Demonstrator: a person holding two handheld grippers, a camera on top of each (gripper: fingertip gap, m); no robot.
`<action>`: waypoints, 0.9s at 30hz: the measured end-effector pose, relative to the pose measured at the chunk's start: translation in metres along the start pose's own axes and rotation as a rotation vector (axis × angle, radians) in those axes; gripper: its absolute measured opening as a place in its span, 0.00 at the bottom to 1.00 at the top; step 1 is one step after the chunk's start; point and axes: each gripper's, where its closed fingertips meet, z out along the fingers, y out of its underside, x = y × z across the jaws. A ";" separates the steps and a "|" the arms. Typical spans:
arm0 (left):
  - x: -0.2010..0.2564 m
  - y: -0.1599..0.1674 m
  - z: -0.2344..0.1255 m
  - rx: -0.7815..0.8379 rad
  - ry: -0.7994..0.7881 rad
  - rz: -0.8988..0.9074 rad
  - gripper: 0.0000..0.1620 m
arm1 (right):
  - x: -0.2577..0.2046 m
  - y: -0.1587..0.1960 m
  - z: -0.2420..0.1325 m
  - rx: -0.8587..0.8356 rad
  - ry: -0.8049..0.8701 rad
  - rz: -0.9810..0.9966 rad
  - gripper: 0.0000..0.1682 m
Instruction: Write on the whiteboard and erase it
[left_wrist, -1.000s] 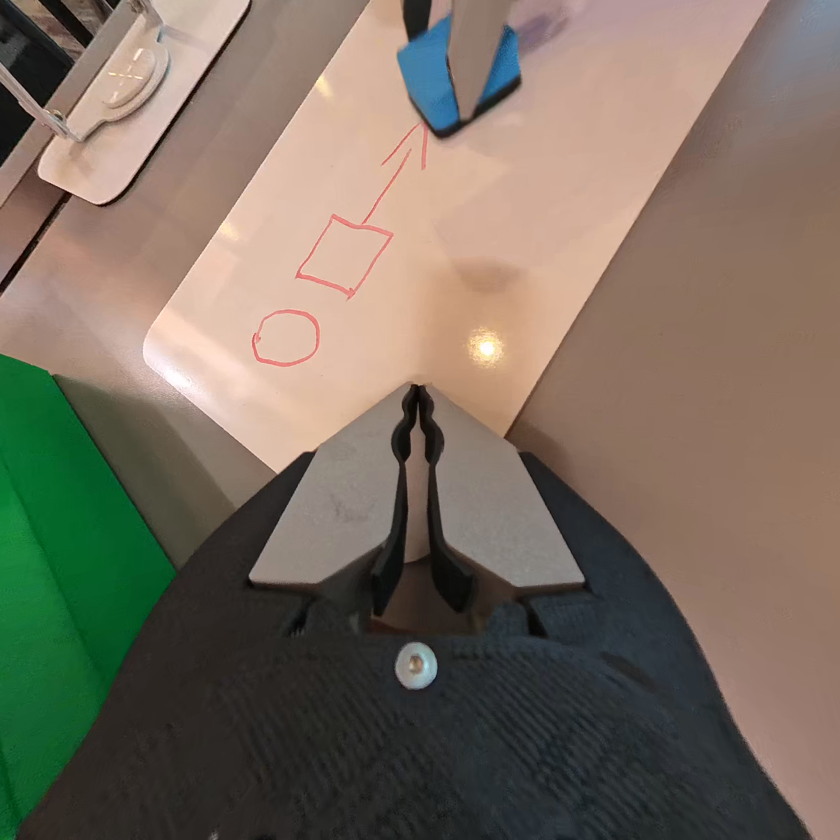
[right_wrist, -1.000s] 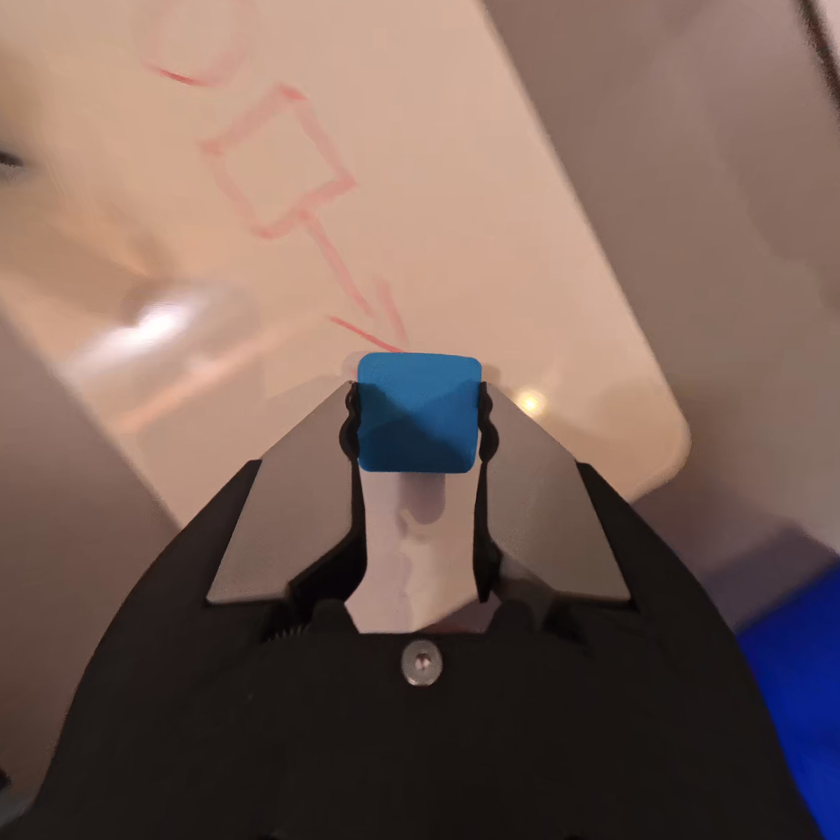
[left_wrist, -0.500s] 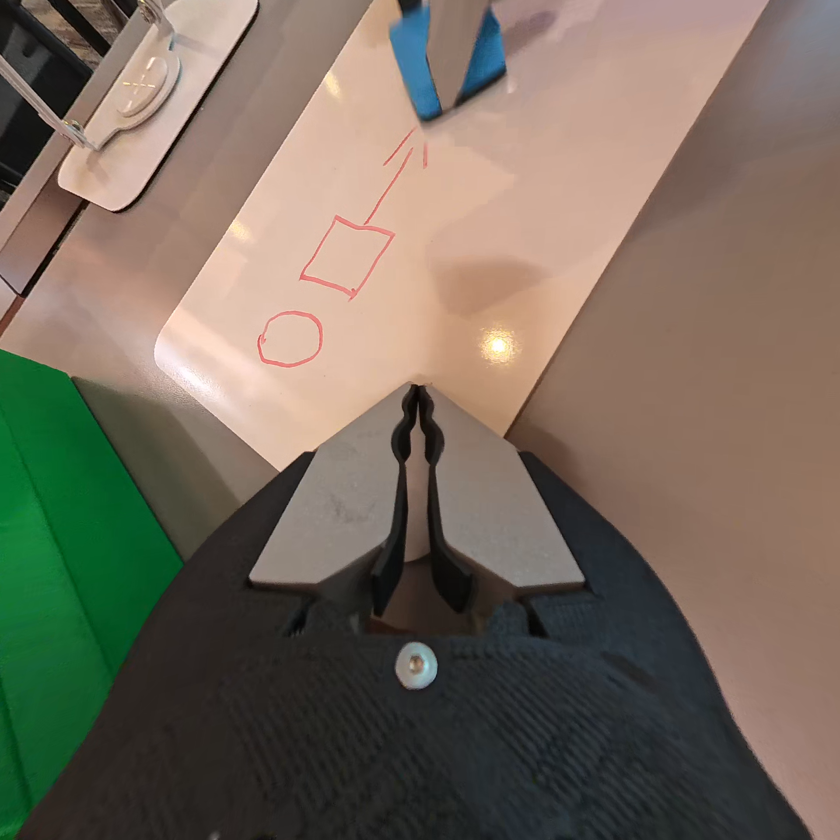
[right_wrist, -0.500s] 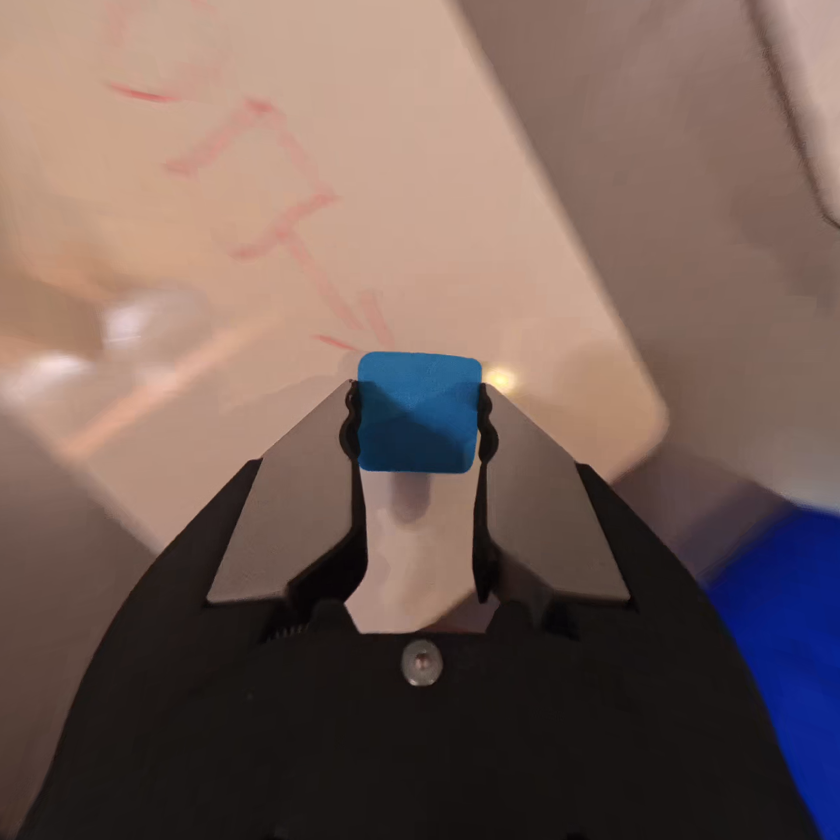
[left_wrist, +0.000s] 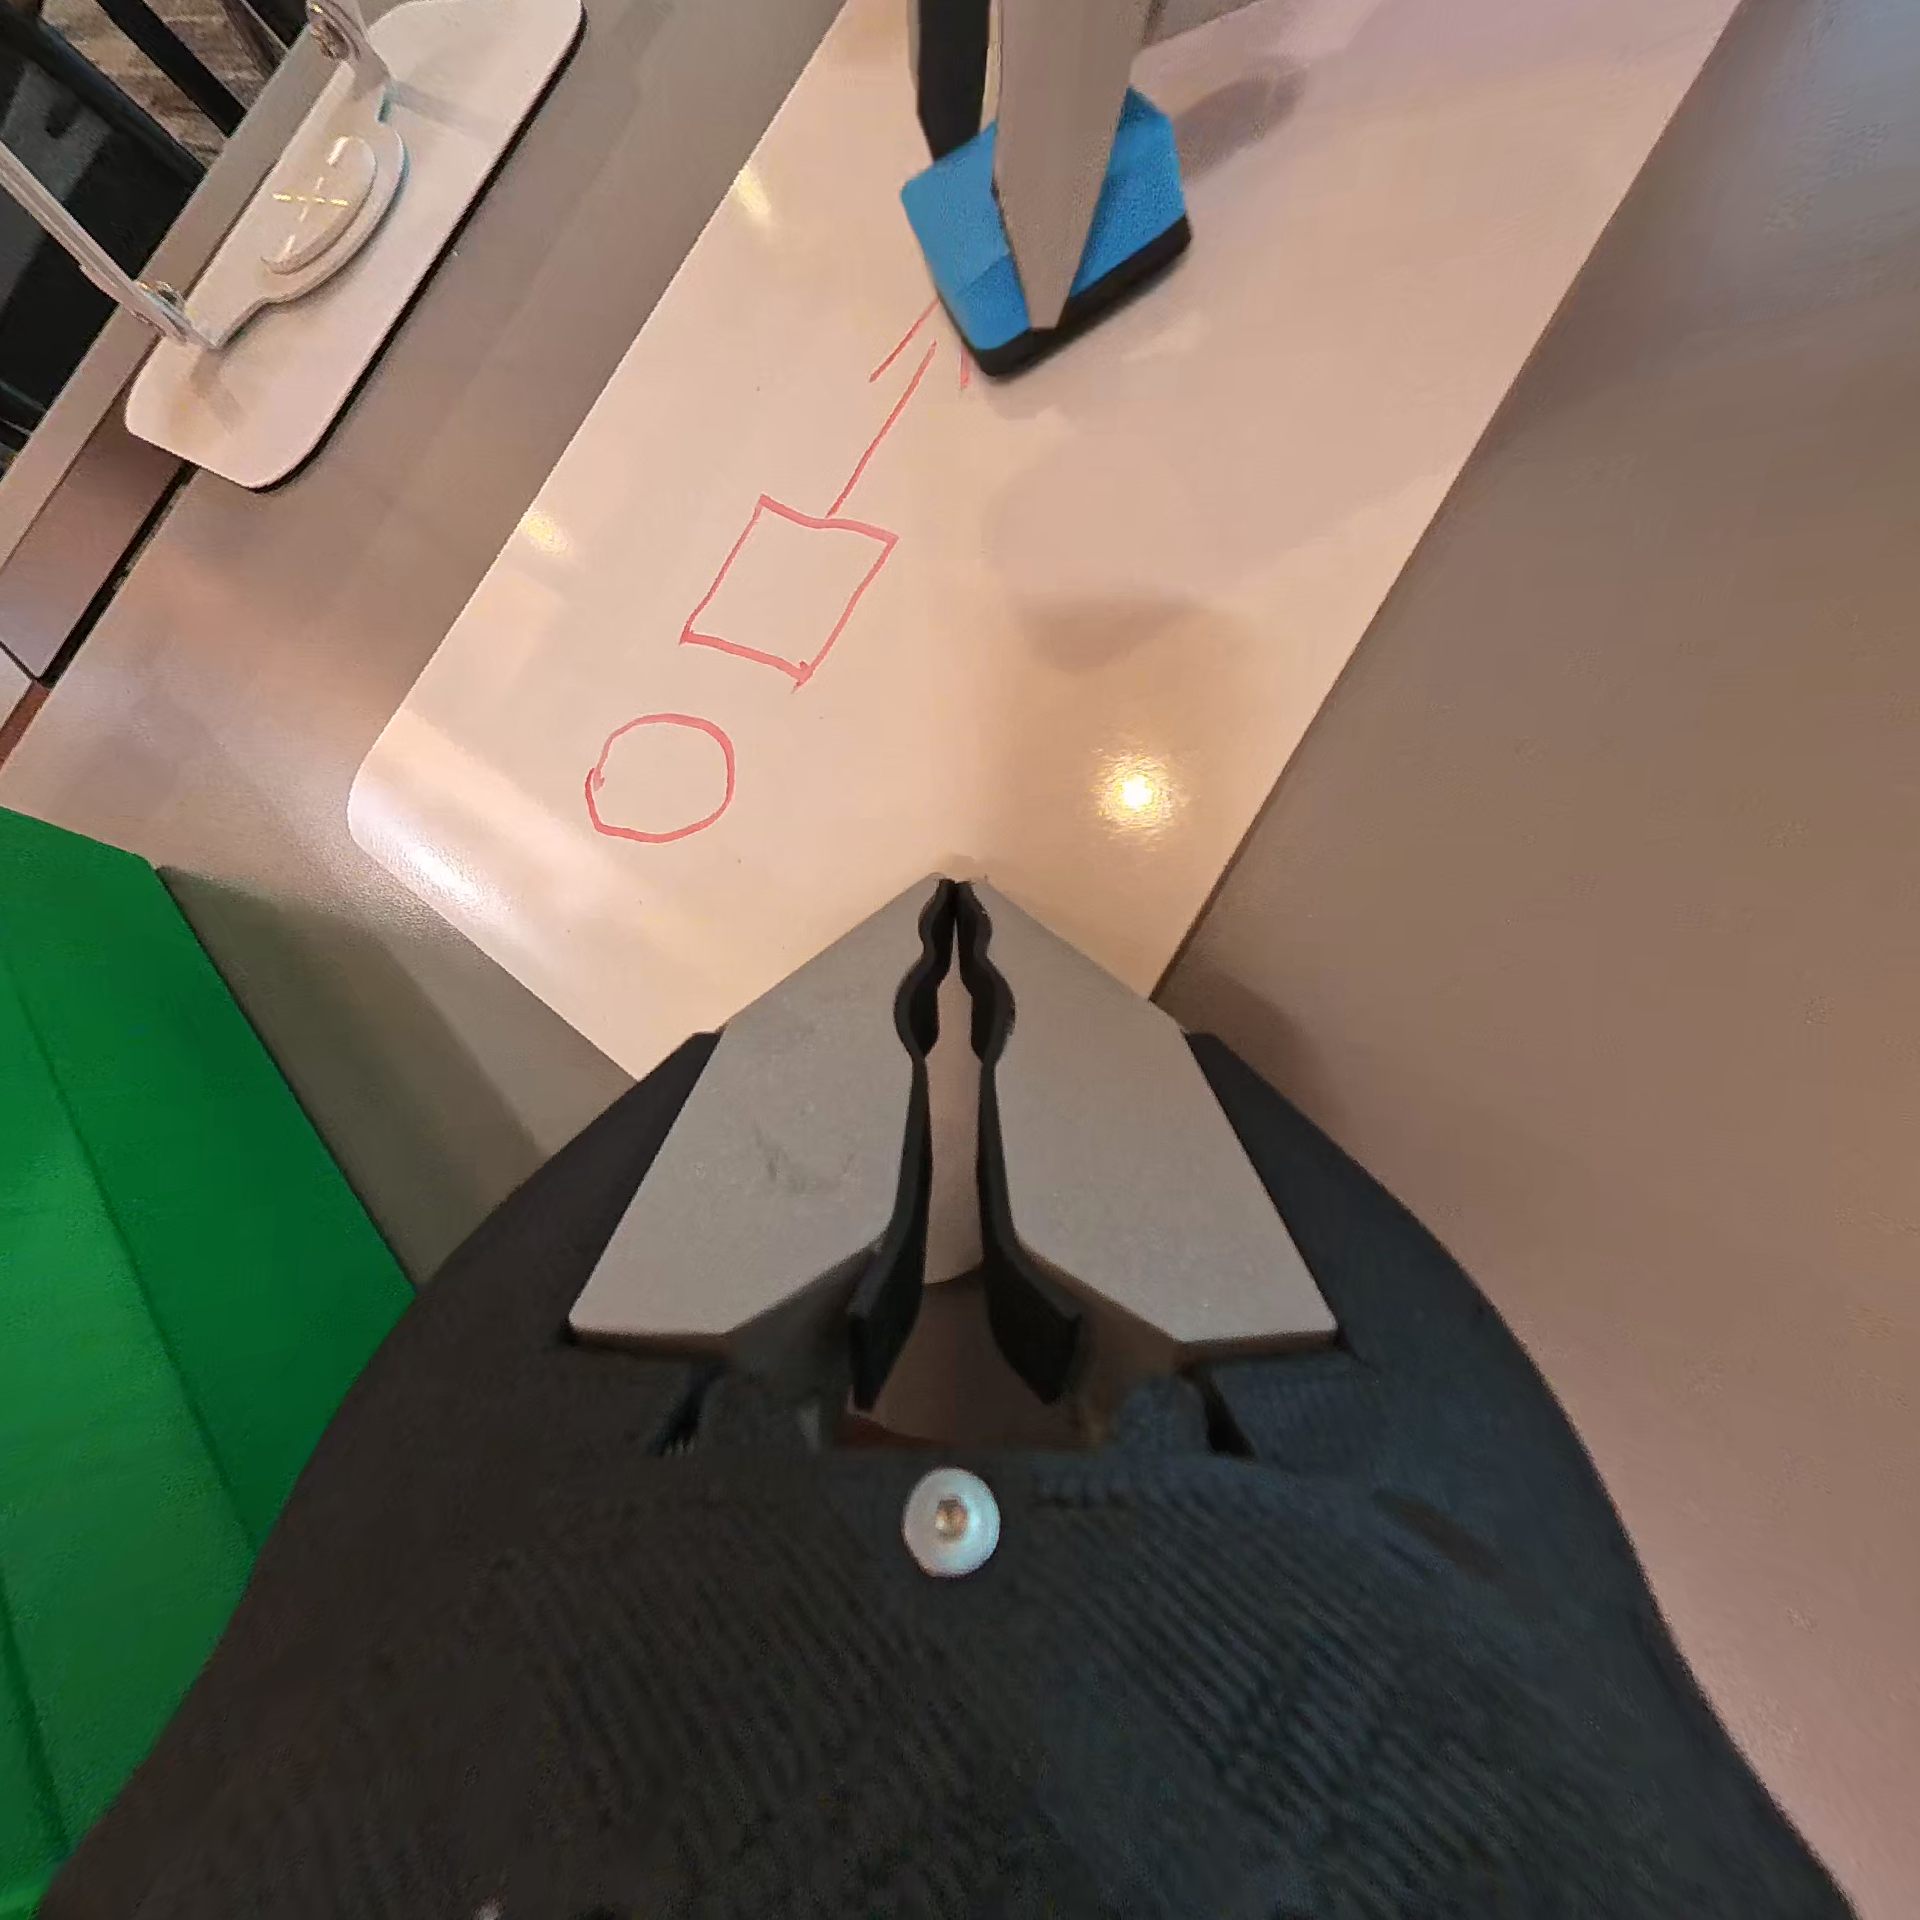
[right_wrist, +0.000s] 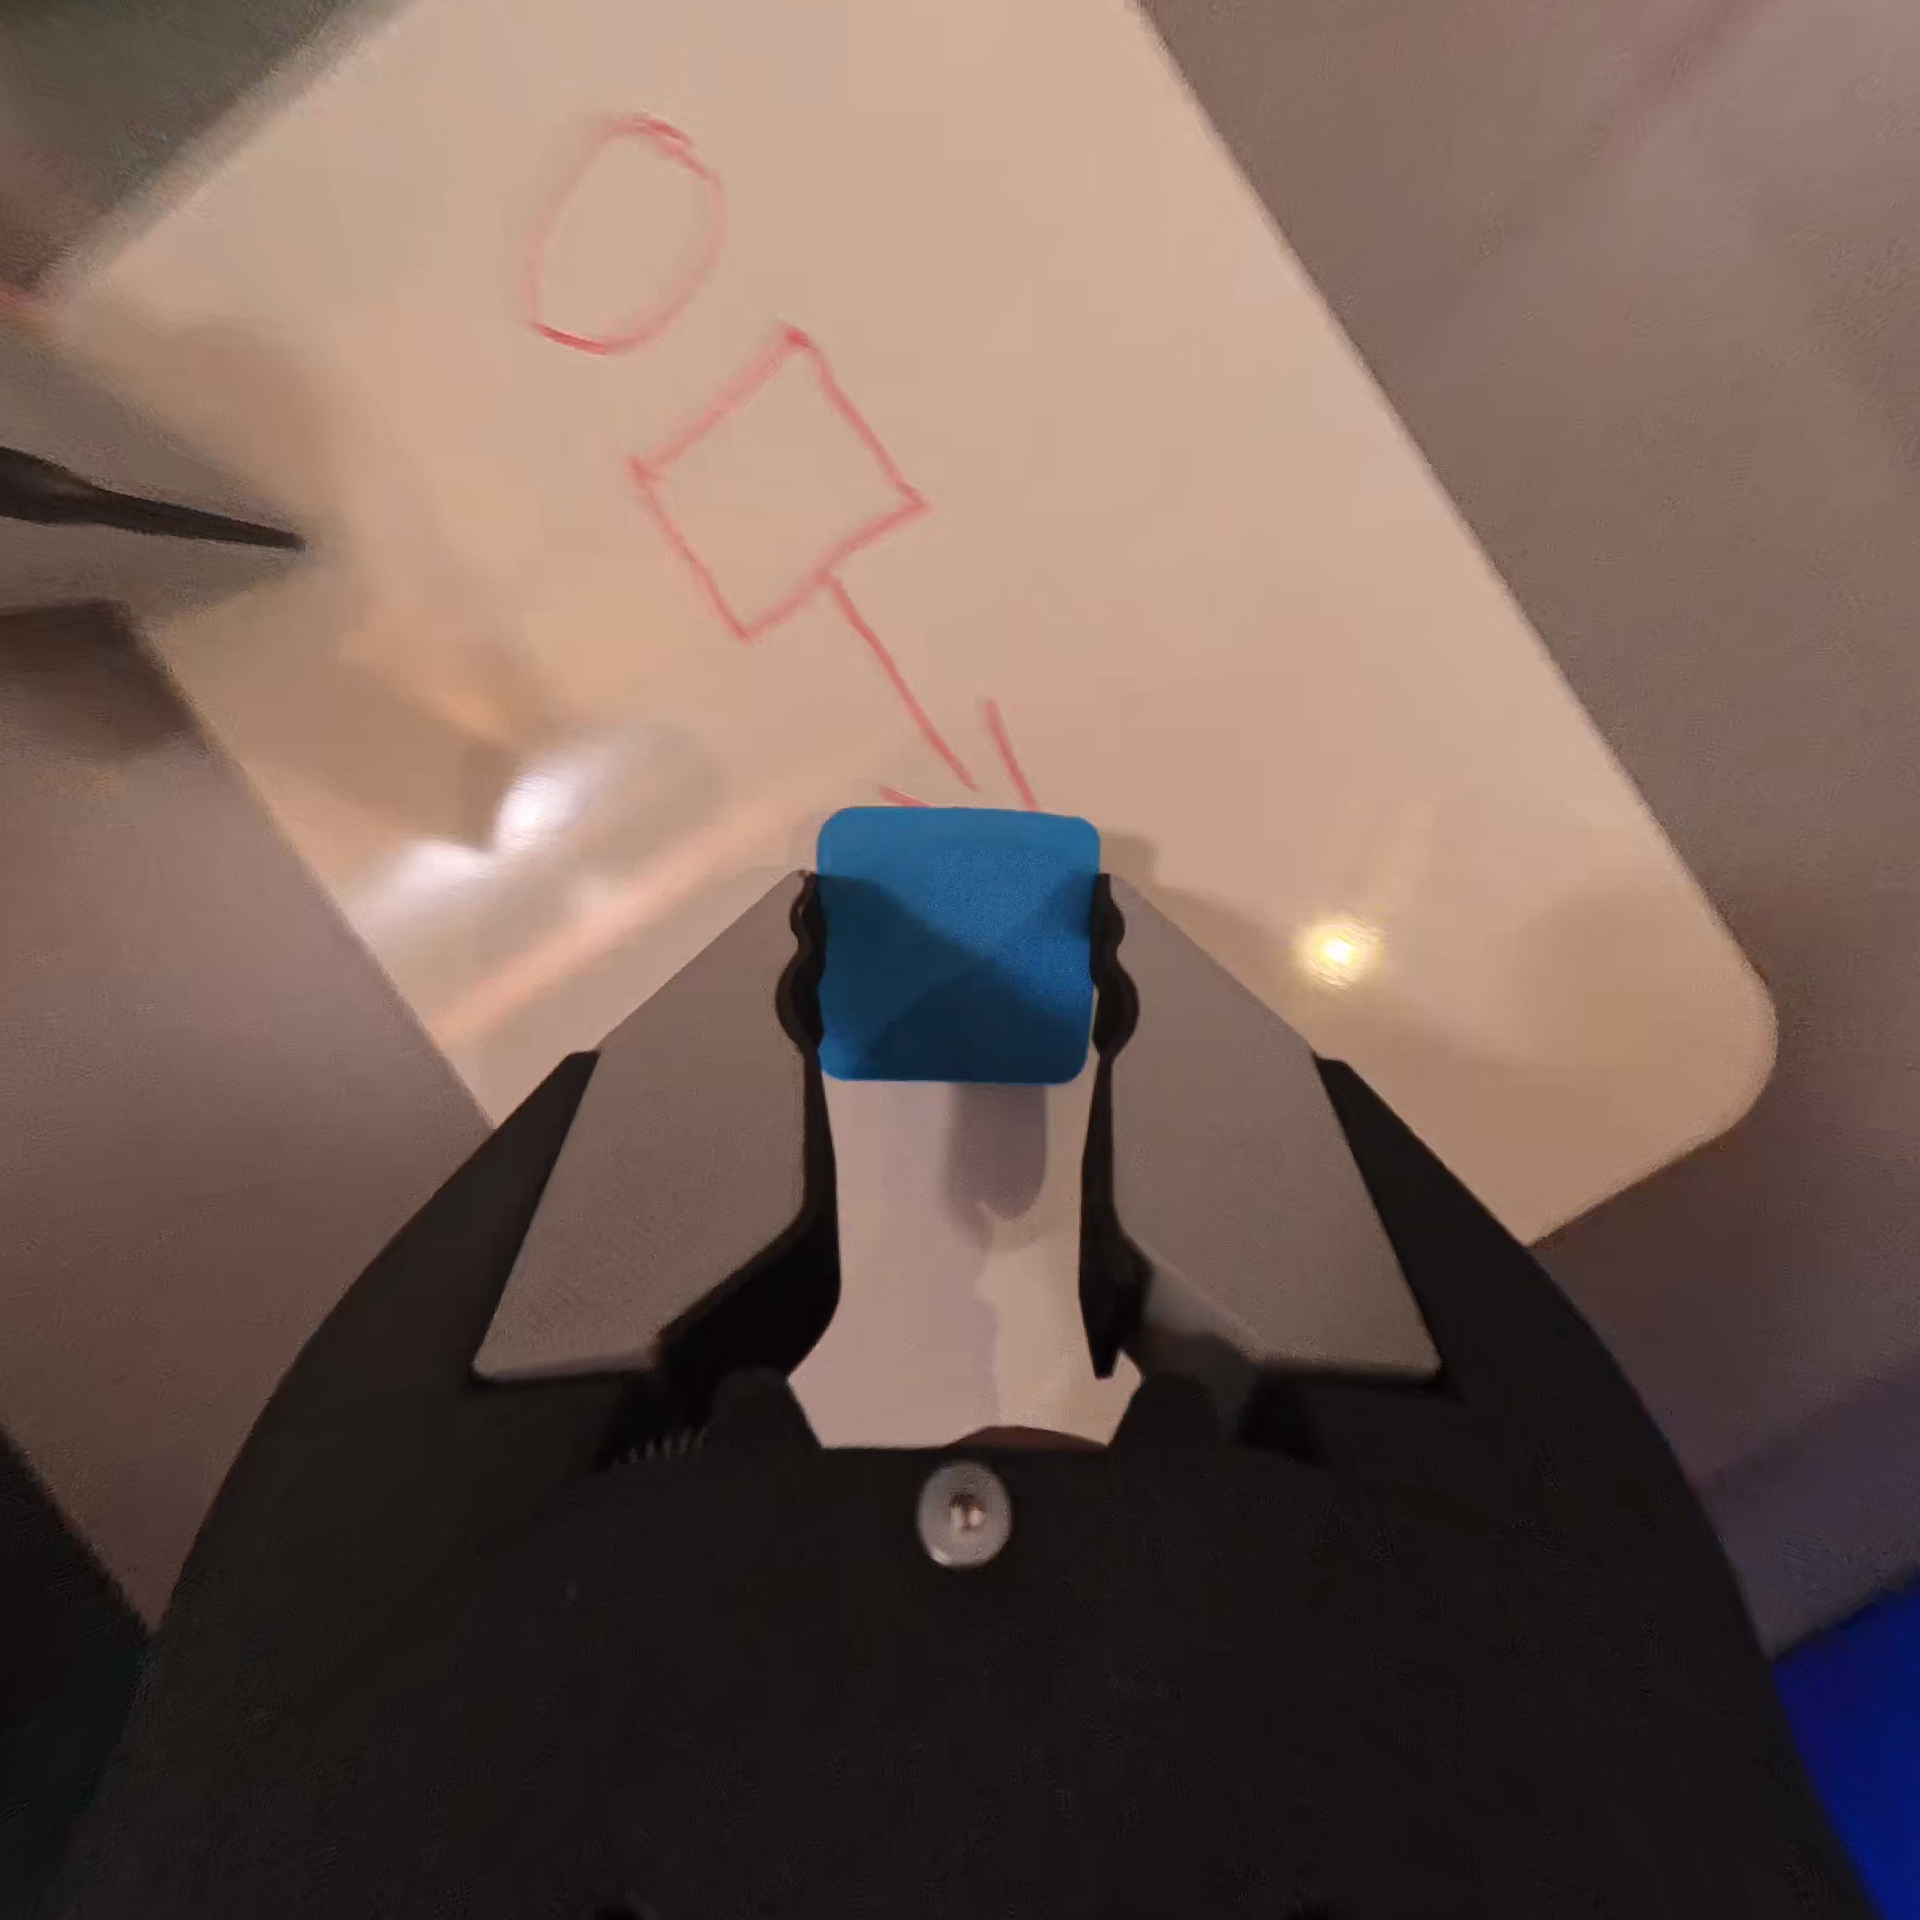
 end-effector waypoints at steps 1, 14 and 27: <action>0.000 0.000 0.000 0.000 0.001 -0.001 0.00 | 0.011 0.000 0.001 -0.029 0.069 0.008 0.29; 0.000 0.000 0.000 0.000 -0.006 0.008 0.00 | 0.026 -0.029 0.016 -0.086 0.227 -0.067 0.29; 0.000 0.000 0.000 0.000 -0.001 0.004 0.00 | 0.028 -0.036 0.019 -0.076 0.292 -0.039 0.29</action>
